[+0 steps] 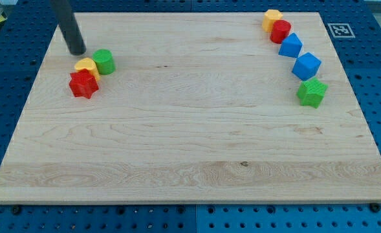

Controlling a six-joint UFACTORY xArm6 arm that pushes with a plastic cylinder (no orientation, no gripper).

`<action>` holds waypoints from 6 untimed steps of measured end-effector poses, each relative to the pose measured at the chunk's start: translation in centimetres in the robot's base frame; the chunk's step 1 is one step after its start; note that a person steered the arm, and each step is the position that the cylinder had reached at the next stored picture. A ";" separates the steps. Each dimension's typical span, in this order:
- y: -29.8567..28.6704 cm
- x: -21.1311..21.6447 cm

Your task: Push the red star to the bottom of the green star

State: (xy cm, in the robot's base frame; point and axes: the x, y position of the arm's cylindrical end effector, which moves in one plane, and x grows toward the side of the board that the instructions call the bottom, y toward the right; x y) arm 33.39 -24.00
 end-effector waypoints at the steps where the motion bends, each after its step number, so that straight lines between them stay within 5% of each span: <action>1: -0.8 2.9; 6: 3.7 7.2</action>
State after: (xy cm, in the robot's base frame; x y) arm 40.64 -20.33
